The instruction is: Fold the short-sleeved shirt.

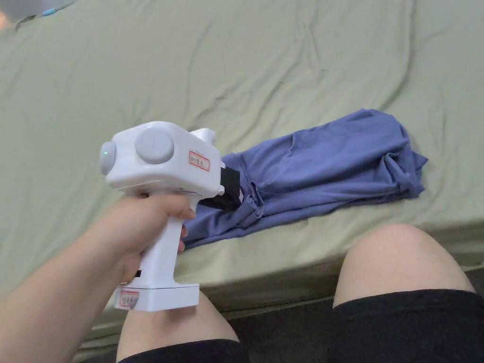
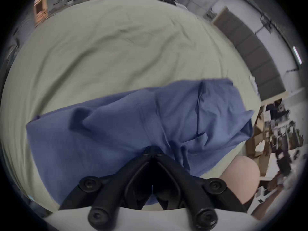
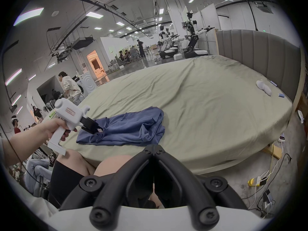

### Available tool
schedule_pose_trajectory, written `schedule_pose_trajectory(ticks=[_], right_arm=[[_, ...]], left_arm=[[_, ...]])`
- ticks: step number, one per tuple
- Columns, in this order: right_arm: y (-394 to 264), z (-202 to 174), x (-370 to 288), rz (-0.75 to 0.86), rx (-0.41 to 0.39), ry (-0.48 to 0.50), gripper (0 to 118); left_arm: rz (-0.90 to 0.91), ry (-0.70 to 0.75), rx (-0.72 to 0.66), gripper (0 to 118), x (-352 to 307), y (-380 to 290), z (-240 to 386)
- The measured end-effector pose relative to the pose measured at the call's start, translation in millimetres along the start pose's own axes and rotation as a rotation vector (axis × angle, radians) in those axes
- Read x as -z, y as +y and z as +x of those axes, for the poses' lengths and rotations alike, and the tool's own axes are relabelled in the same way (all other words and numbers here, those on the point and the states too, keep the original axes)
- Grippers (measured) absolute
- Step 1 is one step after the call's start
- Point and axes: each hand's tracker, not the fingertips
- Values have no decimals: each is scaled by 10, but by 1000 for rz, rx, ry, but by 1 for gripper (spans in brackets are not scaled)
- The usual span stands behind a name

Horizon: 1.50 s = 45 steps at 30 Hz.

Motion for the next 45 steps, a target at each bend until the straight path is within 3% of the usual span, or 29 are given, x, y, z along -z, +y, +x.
schedule_pose_trajectory(ticks=[2,4,6,11,14,15,16,17,18,22,24,27,28,29,30,31,32,34,36,39,42,45], right_arm=[[8,-17,-59,13,-3,-20,2],[4,-27,-74,17,4,-25,2],[-10,-47,-48,9,13,-22,2],[-33,-246,131,-36,-12,-15,2],[14,-406,292,-70,-36,16,2],[46,-479,354,-83,-49,20,2],[73,-544,401,-90,-62,22,2],[103,-626,447,-91,-80,20,2],[110,-655,456,-91,-94,16,2],[228,-922,508,-84,-122,30,2],[272,-1011,528,-91,-144,32,2],[326,-1106,575,-102,-176,7,2],[339,-1121,597,-106,-176,0,2],[351,-1126,614,-109,-172,-3,2],[361,-1133,623,-112,-169,-4,2],[371,-1156,628,-114,-168,-6,2],[378,-1191,617,-114,-172,-7,2],[384,-1233,571,-107,-192,-4,2],[387,-1259,531,-104,-204,1,2],[373,-1249,512,-99,-199,3,2],[344,-1240,485,-73,-180,52,2],[306,-1205,496,-69,-178,83,2]], left_arm=[[47,-59,3,0,-100,56,41],[37,-291,-79,0,-324,39,-70],[92,-408,-99,0,-586,-44,-153],[237,-497,-128,0,-1225,-438,-964],[279,-548,-230,3,-1113,-687,-1797],[269,-598,-329,27,-1012,-781,-2053],[278,-651,-389,87,-903,-860,-2240],[289,-686,-423,118,-751,-957,-2396],[315,-732,-438,118,-626,-1011,-2536],[284,-751,-493,118,-144,-1020,-2667],[197,-785,-450,118,137,-955,-2575],[266,-875,-315,117,91,-817,-2332],[257,-903,-289,95,153,-775,-2231],[240,-867,-286,46,130,-723,-2187],[224,-762,-276,14,170,-692,-2166],[207,-671,-272,14,223,-659,-2144],[173,-670,-314,14,291,-695,-2209],[184,-793,-371,14,210,-737,-2272],[239,-707,-306,14,-23,-822,-2297],[258,-791,-348,14,-283,-1037,-2482],[295,-613,-300,14,-684,-1182,-2795],[252,-451,-358,14,-970,-1268,-3019]])
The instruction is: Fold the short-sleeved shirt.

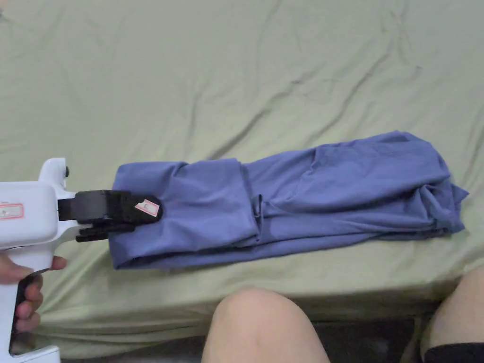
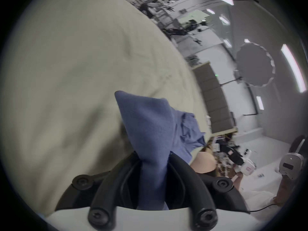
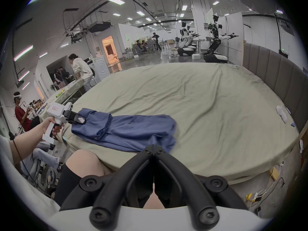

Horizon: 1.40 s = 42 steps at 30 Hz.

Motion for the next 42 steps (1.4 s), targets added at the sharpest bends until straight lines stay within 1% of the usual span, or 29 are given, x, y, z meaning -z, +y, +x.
schedule_pose_trajectory(ticks=[2,5,8,9,10,12,13,14,18,21,23,24,25,26,28,29,31,33,35,36,37,38,39,40,41,42], right_arm=[[3,-11,11,6,0,15,2],[-15,58,-27,25,14,29,2],[-44,136,-131,79,8,7,2],[-73,223,-177,88,10,17,2],[-80,285,-215,101,26,36,2],[-110,391,-279,131,78,64,2],[-174,520,-335,138,94,74,2],[-197,568,-365,136,95,72,2],[-361,846,-515,143,122,35,2],[-472,1033,-630,140,154,-7,2],[-524,1125,-701,136,165,-21,2],[-547,1164,-736,133,170,-33,2],[-577,1184,-753,133,173,-42,2],[-599,1215,-774,132,177,-50,2],[-634,1245,-782,134,190,-61,2],[-646,1243,-768,132,197,-59,2],[-647,1228,-739,127,203,-50,2],[-630,1155,-677,124,190,-35,2],[-602,1092,-630,122,171,-18,2],[-585,1049,-600,122,163,-10,2],[-573,1016,-578,121,158,-2,2],[-557,979,-553,118,151,9,2],[-544,943,-533,115,146,18,2],[-536,919,-522,112,141,25,2],[-526,888,-515,109,133,32,2],[-520,851,-522,106,121,34,2]], left_arm=[[1,46,34,14,-207,59,112],[11,81,68,14,-353,127,539],[-7,194,100,14,-245,205,1093],[-19,231,110,14,-160,241,1250],[-47,285,121,14,-39,281,1432],[-89,337,151,14,247,259,1763],[-90,339,159,14,442,288,1912],[-92,336,155,14,576,310,1983],[-189,310,126,14,1373,252,2338],[-244,339,166,15,1984,134,2551],[-305,335,187,15,2350,38,2703],[-306,334,196,16,2467,-1,2751],[-311,326,217,26,2556,-51,2837],[-308,282,259,45,2606,-108,2962],[-249,134,311,106,2532,-198,3125],[-216,73,320,118,2459,-242,3204],[-208,9,318,118,2255,-271,3326],[-192,10,306,118,1936,-261,3301],[-132,38,319,118,1671,-300,3214],[-107,87,334,117,1581,-247,3132],[-83,152,355,102,1542,-262,3062],[-60,262,405,76,1553,-278,2972],[-67,380,454,32,1690,-266,2895],[-98,476,496,0,1806,-257,2848],[-136,598,551,0,1997,-294,2803],[-153,573,561,0,2155,-305,2754]])
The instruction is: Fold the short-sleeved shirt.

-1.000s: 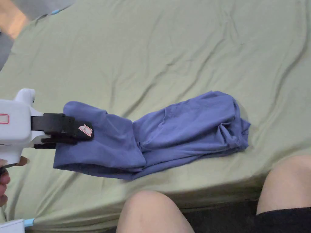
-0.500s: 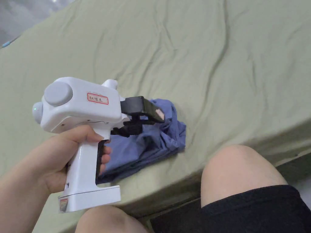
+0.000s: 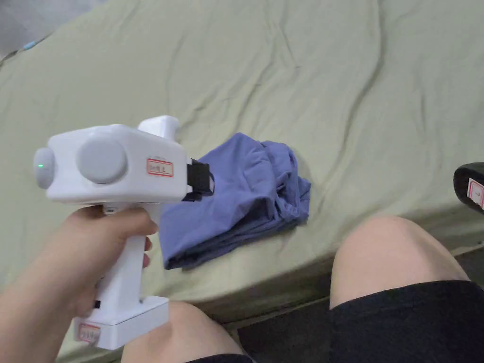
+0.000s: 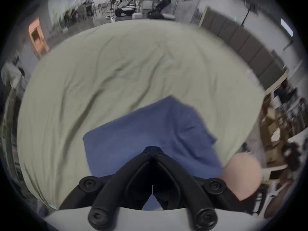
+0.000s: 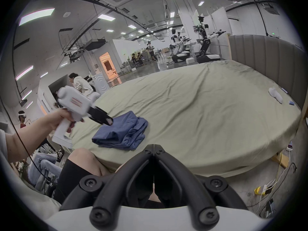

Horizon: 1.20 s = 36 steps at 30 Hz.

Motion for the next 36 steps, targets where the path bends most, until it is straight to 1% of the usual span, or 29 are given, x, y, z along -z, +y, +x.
schedule_pose_trajectory(ticks=[1,2,3,6,8,9,11,12,13,15,17,19,20,22,23,24,25,26,27,28,29,30,31,32,33,34,35,36], right_arm=[[3,-45,-20,-3,-17,-6,2],[3,-91,-43,-1,-42,-26,2],[2,-147,-68,2,-69,-40,2],[11,-218,-115,-12,-75,-29,2],[30,-284,-110,-14,-72,-27,2],[44,-329,-94,-17,-72,-22,2],[78,-418,-28,-22,-87,1,2],[113,-477,48,-28,-94,19,2],[164,-542,152,-42,-100,43,2],[309,-674,433,-72,-118,126,2],[482,-802,826,-87,-104,178,2],[649,-893,1372,-168,-69,230,2],[682,-923,1638,-199,-70,235,2],[706,-986,2210,-291,-89,143,2],[699,-959,2481,-329,-113,127,2],[676,-936,2658,-366,-108,106,2],[636,-900,2786,-403,-90,78,2],[580,-846,2930,-462,-84,73,2],[478,-735,3016,-519,-27,74,2],[415,-677,3053,-535,-1,87,2],[360,-595,3053,-508,28,120,2],[374,-554,2988,-458,37,142,2],[392,-538,2950,-475,33,140,2],[406,-547,2936,-477,30,132,2],[410,-562,2935,-481,17,125,2],[410,-571,2940,-481,-12,123,2],[414,-600,2915,-478,-24,124,2],[410,-591,2921,-478,-17,124,2]], left_arm=[[-26,-125,-29,0,138,32,49],[-32,-211,-92,0,222,54,117],[-23,-263,-138,0,305,75,213],[-22,-234,-38,0,495,157,538],[-12,-233,-35,0,498,195,583],[10,-277,-31,0,412,215,562],[55,-421,-81,0,226,189,489],[111,-482,-92,0,65,138,424],[173,-468,-86,0,-115,72,347],[276,-456,-107,0,-496,-130,103],[347,-511,-187,0,-763,-418,-275],[395,-541,-307,0,-894,-754,-685],[397,-538,-345,0,-916,-903,-850],[397,-473,-435,0,-859,-1195,-1180],[373,-458,-470,0,-799,-1332,-1337],[356,-480,-519,0,-746,-1452,-1477],[352,-515,-577,0,-697,-1563,-1605],[363,-588,-621,0,-629,-1615,-1694],[368,-667,-661,0,-555,-1689,-1822],[374,-709,-661,0,-506,-1713,-1895],[375,-767,-642,0,-398,-1688,-2052],[374,-781,-633,1,-317,-1646,-2167],[369,-792,-639,19,-235,-1577,-2231],[350,-812,-675,42,-134,-1499,-2284],[332,-861,-694,76,-9,-1411,-2318],[294,-946,-707,107,143,-1273,-2229],[212,-1012,-690,113,338,-1133,-2203],[139,-1023,-666,113,472,-1023,-2172]])
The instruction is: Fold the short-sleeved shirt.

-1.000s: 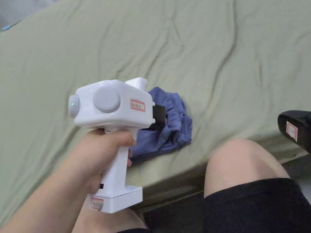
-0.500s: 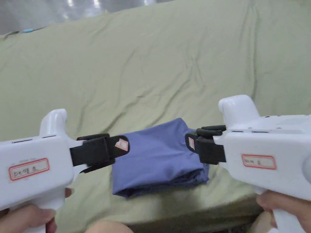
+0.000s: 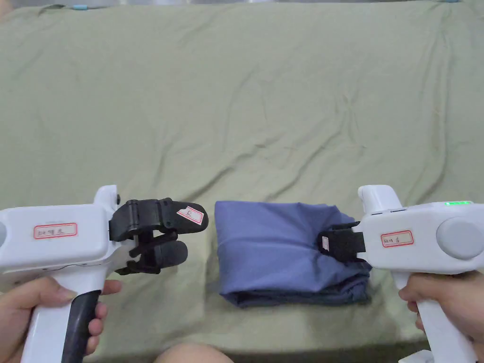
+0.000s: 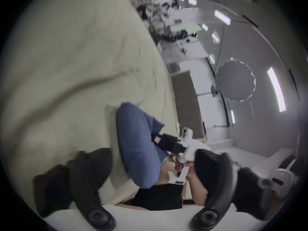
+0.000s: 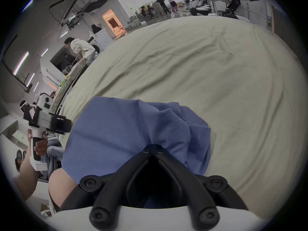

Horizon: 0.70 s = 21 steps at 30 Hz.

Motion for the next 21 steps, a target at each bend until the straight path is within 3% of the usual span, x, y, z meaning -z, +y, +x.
schedule_pose_trajectory(ticks=[4,6,7,8,9,10,12,13,16,21], right_arm=[[-53,80,11,30,54,33,2],[-86,111,-1,54,78,53,2],[-108,108,-1,64,85,59,2],[-122,108,-21,70,88,58,2],[-127,94,-55,76,90,57,2],[-134,64,-115,99,92,39,2],[-158,-36,-300,172,84,16,2],[-171,-62,-418,211,91,58,2],[-233,-184,-723,267,97,144,2],[-510,-473,-1016,324,50,160,2]], left_arm=[[-113,97,41,113,672,105,-160],[-82,-38,42,112,859,16,-41],[-75,-82,38,107,947,12,-6],[-79,-18,41,91,1040,-2,29],[-77,68,62,47,1102,1,54],[-84,163,102,20,1076,-52,90],[-84,97,69,20,894,-41,107],[-77,104,84,20,726,-29,170],[-51,233,209,20,35,-15,414],[7,552,318,20,-1521,141,471]])
